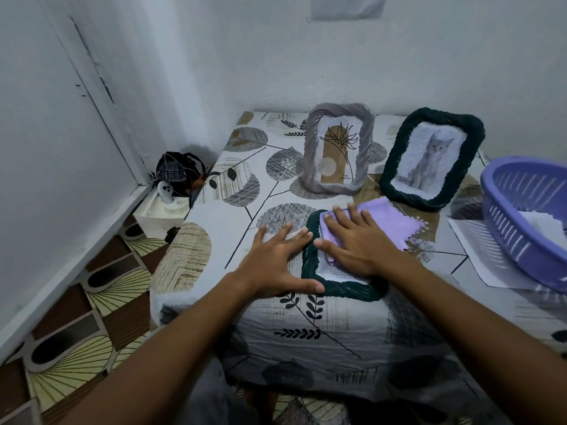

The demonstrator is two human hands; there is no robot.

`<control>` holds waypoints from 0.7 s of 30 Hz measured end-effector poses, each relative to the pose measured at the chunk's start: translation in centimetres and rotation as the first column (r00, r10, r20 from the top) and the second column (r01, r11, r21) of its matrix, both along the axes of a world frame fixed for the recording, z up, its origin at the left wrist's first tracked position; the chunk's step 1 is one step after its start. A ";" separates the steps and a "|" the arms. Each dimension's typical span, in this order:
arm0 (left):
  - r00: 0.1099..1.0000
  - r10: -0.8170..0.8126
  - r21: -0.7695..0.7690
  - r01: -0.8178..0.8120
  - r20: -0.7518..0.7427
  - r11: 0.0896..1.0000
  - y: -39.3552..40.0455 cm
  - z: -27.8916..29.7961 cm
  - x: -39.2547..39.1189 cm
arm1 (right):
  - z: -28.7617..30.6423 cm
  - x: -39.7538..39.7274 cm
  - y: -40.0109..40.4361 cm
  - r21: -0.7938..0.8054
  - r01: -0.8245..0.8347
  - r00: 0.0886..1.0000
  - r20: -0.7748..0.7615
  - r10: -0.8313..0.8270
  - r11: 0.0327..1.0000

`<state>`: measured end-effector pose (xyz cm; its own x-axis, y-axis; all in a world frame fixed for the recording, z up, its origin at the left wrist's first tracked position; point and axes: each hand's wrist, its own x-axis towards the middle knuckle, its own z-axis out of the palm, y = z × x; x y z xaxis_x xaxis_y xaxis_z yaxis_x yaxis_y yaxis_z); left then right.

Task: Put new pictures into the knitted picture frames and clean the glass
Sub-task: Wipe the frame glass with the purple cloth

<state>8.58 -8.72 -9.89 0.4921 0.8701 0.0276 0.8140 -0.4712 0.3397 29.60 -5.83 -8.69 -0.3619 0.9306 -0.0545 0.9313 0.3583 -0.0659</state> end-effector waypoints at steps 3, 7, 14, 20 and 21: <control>1.000 0.005 0.007 -0.005 0.000 1.000 0.0 0.0 0.0 | 0.1 0.3 -0.4 -0.026 -0.101 0.994 -0.031 0.100 0.995; 1.000 0.007 0.007 -0.007 0.000 1.000 0.0 0.1 -0.1 | 0.8 2.9 -3.1 -0.068 -0.243 0.969 -0.064 0.239 0.968; 1.000 0.003 -0.008 -0.003 0.010 1.000 0.0 0.2 -0.1 | 1.3 3.3 -1.9 0.001 -0.075 0.995 0.066 0.075 0.997; 1.000 0.012 -0.002 -0.011 0.010 1.000 -0.1 0.3 0.0 | 0.3 0.4 -0.7 -0.028 -0.118 0.993 -0.005 0.118 0.993; 1.000 0.013 0.001 -0.013 0.008 1.000 -0.1 0.2 0.0 | 0.3 0.4 -1.1 -0.034 -0.143 0.990 -0.017 0.143 0.989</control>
